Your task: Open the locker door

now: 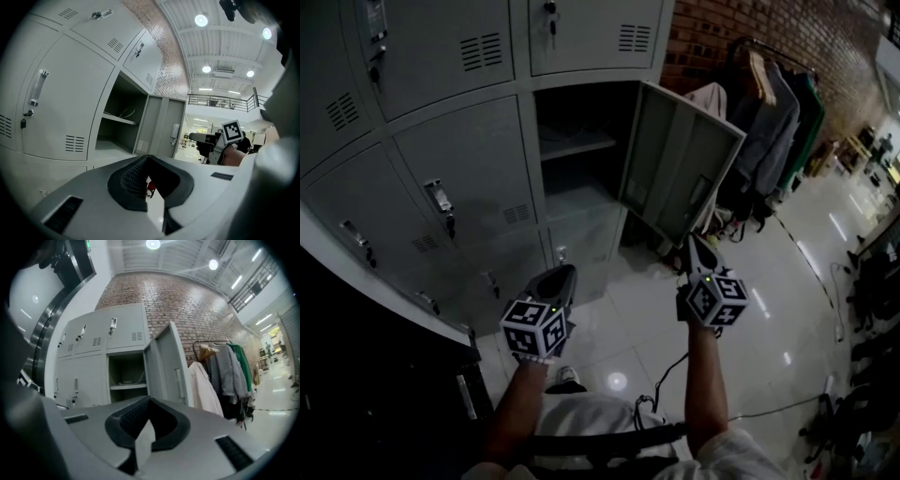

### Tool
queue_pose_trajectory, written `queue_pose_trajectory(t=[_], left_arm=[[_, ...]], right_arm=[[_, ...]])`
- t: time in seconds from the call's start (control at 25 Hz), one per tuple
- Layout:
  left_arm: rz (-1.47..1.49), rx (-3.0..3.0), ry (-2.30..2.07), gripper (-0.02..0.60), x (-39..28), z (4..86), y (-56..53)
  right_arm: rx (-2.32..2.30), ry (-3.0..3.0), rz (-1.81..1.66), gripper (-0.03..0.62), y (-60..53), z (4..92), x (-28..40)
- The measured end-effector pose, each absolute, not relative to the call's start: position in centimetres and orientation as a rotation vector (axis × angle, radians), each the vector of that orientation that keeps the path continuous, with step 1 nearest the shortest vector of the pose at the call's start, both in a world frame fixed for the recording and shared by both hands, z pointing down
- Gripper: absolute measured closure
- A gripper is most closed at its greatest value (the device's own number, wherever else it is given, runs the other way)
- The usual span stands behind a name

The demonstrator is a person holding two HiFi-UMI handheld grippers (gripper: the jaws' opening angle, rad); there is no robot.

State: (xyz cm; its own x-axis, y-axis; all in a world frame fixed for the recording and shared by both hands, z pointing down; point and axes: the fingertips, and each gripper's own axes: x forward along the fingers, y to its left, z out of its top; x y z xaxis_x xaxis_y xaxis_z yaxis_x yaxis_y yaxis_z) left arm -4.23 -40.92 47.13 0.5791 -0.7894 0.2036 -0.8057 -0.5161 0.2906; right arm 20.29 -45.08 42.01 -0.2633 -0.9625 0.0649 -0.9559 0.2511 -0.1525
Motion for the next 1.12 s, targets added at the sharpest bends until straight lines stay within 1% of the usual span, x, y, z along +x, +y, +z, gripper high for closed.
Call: queue_pose_trajectory(t=[0.32,0.56,0.88,1.12], left_arm=[[0.043,2.407,-1.383,0.584,-2.9,47.1,-33.1],[0.047,2.326,-1.465,0.584,-2.5,48.9,-26.0],[0.078,2.259,-1.522,0.584,-3.6,49.6,-18.4],[0.077,2.256,-1.505,0.584,-5.0,49.3,-14.9]], right_arm=[[-1.573,2.658,-0.373,0.591,-37.2,45.2,14.2],[-1.425,2.767,-0.430,0.591,-30.5,47.2,11.8],[-1.256,2.874,-0.538,0.591,-22.6,49.7,7.3],[-1.232,2.870,-0.613,0.591,-17.7,50.4,4.9]])
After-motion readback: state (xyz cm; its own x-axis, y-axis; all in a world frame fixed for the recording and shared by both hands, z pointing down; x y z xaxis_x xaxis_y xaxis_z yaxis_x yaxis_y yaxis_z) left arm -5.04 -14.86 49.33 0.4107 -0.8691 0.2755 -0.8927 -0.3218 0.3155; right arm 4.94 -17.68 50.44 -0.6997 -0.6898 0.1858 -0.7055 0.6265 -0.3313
